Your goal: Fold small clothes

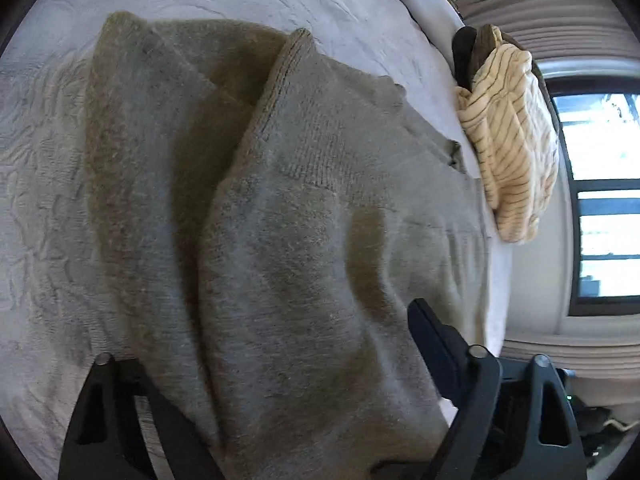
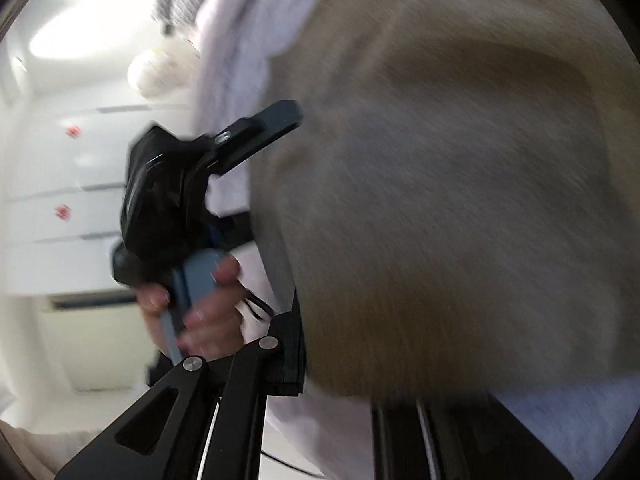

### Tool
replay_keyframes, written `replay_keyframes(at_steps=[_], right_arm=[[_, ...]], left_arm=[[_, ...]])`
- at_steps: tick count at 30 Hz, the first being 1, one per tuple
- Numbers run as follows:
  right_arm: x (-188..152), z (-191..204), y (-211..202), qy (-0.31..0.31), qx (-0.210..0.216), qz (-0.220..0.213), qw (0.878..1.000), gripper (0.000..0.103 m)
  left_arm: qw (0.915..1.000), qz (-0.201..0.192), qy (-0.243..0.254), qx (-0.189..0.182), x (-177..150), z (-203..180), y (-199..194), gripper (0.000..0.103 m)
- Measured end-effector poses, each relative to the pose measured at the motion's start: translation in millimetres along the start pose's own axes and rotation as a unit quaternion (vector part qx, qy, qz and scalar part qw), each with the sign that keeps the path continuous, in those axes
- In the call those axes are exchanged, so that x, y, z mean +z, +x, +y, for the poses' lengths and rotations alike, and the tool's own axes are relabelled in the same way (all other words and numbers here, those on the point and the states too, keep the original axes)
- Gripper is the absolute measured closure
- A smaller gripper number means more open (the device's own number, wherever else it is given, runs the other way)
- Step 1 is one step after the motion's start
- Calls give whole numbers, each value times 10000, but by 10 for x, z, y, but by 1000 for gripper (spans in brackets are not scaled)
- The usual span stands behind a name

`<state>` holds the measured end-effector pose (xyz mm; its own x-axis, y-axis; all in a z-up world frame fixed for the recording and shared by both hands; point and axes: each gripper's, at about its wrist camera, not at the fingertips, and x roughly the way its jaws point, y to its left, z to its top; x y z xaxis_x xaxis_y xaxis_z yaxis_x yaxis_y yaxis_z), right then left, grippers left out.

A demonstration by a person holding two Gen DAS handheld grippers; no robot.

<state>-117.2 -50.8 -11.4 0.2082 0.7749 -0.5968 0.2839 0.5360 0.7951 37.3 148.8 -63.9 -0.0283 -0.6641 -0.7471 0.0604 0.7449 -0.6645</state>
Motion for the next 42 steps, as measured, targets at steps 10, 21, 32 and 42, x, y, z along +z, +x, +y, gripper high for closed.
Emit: replay_keyframes(at_steps=[10,21,32,42], right_arm=[[176,38,-1018,-519,-654,-966,9918,45],[415,-543,-777,-765,-1738,-728,9791,93],[181,-956,-1618,-184,-505,-1268,9905,93],[9,-1763,-2284,738,-117,-1813,9806,92]], left_arm=[[9961,-235,395,757,-35,-125,28,54],[9942,-788,605,402,-59,-591,-283,80],[9830,-696,1677,-281,-7,-2133,81,84],[9592,-17,2694,864,-329,-3052,1387,83]])
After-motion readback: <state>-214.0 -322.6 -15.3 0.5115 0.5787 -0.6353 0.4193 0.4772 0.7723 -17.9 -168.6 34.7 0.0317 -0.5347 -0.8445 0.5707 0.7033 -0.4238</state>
